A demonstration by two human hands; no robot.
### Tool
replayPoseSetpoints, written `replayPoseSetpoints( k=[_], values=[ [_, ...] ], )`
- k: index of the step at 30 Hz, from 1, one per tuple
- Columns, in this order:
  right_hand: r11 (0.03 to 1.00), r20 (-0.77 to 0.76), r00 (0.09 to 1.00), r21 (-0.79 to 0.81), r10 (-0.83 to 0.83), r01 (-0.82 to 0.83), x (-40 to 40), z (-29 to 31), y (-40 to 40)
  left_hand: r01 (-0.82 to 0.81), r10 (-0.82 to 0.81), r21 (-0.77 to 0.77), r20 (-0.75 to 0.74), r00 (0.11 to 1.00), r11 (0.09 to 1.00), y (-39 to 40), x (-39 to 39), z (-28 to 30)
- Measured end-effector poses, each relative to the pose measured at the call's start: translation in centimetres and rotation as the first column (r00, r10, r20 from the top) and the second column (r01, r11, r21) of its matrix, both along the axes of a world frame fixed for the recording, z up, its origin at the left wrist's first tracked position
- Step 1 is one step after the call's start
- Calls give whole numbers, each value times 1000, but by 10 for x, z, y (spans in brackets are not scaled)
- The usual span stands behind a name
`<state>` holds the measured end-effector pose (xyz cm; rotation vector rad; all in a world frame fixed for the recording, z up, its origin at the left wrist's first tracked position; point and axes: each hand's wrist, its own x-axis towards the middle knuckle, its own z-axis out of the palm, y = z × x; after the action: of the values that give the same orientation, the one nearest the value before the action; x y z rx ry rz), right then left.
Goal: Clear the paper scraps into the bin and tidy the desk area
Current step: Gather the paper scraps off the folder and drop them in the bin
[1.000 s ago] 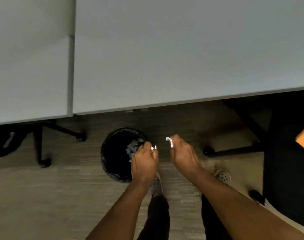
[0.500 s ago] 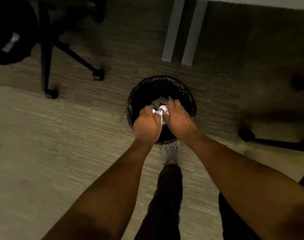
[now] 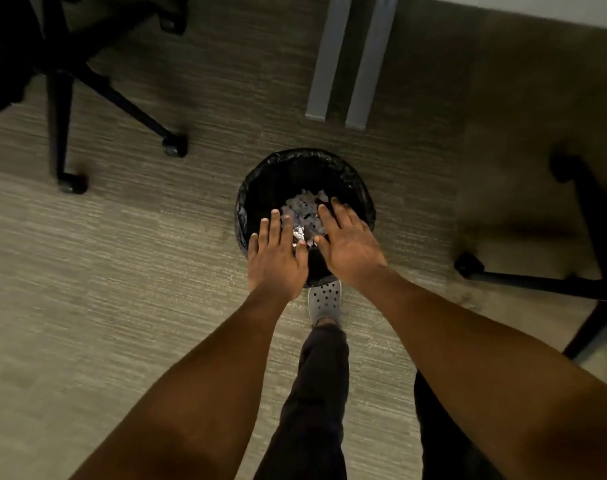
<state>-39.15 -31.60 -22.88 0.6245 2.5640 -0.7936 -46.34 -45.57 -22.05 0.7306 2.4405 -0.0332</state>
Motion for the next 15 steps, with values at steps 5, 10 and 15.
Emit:
replayPoseSetpoints(
  k=[5, 10, 15],
  values=[
    [1000, 9, 1000, -21, -16, 16, 16, 6, 5, 26, -25, 32, -32, 999, 999, 10, 9, 7],
    [997, -3, 998, -33, -67, 67, 36, 18, 12, 25, -21, 87, -41, 999, 996, 28, 25, 22],
    [990, -4, 992, -59, -130, 130, 62, 44, 25, 56, -54, 120, -18, 998, 991, 47, 48, 43]
  ],
)
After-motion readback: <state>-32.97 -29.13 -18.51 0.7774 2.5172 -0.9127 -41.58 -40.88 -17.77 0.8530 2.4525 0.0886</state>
